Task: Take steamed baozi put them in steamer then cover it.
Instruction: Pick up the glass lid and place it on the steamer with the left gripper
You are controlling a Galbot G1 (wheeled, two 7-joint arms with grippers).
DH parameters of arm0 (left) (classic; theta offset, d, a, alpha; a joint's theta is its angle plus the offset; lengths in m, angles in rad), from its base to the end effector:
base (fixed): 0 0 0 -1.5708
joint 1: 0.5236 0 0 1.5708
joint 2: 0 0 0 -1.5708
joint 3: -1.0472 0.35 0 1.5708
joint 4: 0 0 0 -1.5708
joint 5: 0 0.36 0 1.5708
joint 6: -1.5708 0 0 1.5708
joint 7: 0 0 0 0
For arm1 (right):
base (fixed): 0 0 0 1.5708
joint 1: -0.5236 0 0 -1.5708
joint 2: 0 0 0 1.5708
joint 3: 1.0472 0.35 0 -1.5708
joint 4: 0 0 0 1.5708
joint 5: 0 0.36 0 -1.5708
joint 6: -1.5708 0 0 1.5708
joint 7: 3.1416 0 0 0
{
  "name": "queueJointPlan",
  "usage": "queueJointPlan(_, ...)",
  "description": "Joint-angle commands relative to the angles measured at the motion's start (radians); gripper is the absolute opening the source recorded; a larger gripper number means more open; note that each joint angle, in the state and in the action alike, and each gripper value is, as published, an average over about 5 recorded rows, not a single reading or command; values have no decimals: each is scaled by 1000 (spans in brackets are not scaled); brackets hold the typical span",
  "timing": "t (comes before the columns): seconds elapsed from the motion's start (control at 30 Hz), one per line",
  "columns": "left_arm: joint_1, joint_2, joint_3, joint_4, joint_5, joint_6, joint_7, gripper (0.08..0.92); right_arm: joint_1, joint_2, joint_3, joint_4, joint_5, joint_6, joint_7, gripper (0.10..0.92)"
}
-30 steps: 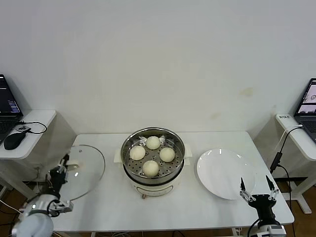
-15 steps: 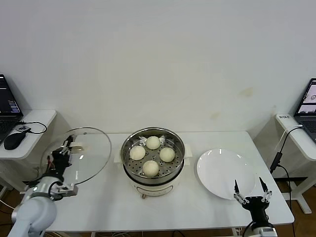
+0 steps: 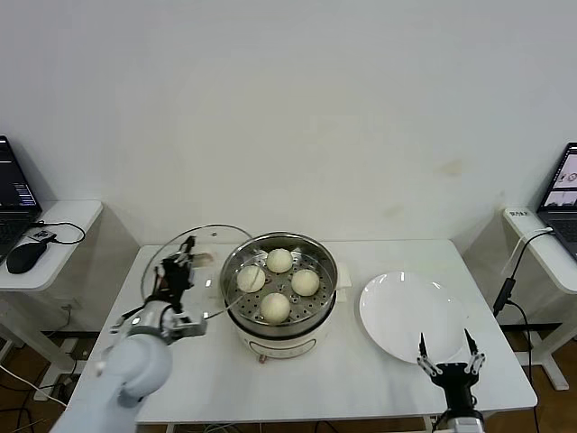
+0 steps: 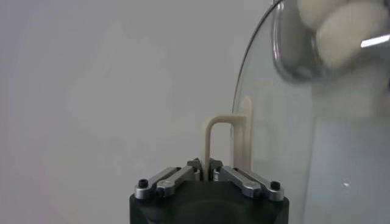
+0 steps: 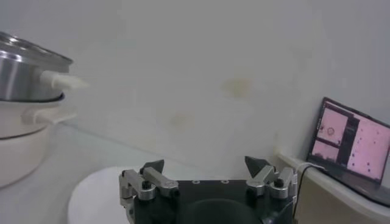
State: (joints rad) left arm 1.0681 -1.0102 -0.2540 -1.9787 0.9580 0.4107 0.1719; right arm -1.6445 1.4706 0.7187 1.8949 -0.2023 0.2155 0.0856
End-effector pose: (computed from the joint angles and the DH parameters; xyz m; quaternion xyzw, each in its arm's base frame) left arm 0.3138 0.0356 -0.2289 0.0270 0.7540 0.6563 0.0065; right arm 0.1488 -0.0894 -0.3764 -0.0730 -0.9783 0.1925 0.0229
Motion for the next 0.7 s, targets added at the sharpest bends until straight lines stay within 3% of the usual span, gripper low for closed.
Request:
queueJointPlan(0.03,-197,-270,248,76,277,131,113,147,15,45,-30,-52,-114,22,17,822)
queueJointPlan(0.2,-213,-340,279,112,368,126,142,147,25,42,-42,-70,-116,21,18,823)
queueJointPlan(0.7,-184,-379,290,161,459,100,168,147,17,44,-59,-66,-120,22,16,823)
